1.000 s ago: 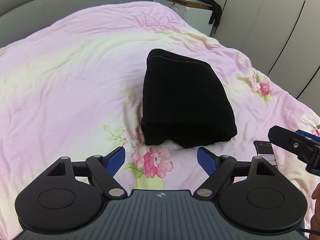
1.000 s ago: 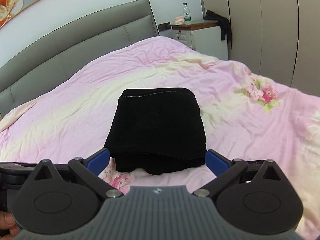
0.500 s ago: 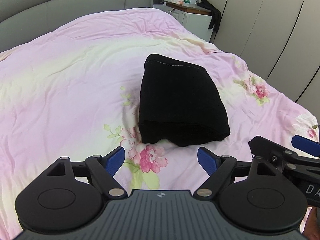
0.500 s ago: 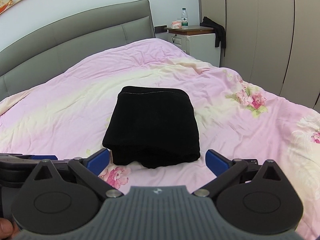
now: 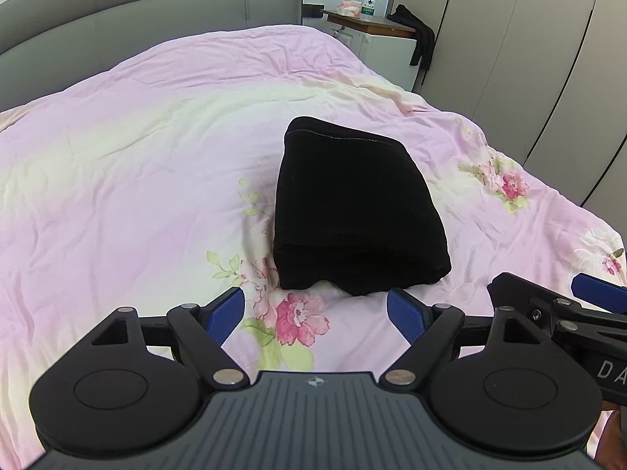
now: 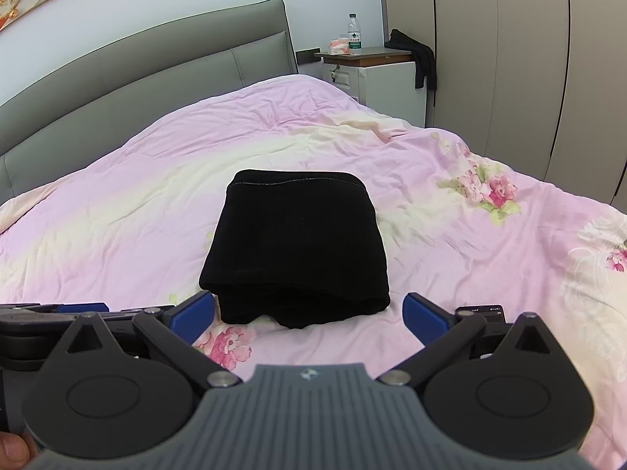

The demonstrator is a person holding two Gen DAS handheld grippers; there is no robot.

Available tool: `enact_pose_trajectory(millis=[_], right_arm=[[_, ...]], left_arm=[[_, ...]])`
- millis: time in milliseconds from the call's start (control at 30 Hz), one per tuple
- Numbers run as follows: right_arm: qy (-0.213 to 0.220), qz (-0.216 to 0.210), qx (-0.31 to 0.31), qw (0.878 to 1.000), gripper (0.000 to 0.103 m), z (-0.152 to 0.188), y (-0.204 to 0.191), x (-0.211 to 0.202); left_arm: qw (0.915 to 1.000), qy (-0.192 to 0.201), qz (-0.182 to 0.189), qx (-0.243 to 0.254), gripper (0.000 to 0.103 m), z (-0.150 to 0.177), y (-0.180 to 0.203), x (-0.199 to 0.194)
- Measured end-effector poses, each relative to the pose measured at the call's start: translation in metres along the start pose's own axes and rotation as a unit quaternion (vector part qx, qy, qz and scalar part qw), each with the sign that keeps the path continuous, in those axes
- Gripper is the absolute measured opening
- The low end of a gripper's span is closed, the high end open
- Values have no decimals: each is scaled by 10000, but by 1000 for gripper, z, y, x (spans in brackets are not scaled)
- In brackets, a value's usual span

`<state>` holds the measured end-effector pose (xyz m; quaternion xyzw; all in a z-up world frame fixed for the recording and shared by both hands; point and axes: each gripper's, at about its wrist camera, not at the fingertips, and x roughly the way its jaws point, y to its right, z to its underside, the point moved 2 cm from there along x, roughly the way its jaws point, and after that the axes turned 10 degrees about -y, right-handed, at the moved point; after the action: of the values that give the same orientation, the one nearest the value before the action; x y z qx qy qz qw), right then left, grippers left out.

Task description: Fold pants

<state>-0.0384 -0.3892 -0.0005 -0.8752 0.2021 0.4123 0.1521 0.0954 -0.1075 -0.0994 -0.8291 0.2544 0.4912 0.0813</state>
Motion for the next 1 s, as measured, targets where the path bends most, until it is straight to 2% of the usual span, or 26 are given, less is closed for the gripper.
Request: enact_pose_trajectory(millis=[1000], right_arm=[[-75, 16, 83, 9999, 98, 4, -2, 0]], left_arm=[[10000, -21, 8, -78, 97, -1, -2, -1]])
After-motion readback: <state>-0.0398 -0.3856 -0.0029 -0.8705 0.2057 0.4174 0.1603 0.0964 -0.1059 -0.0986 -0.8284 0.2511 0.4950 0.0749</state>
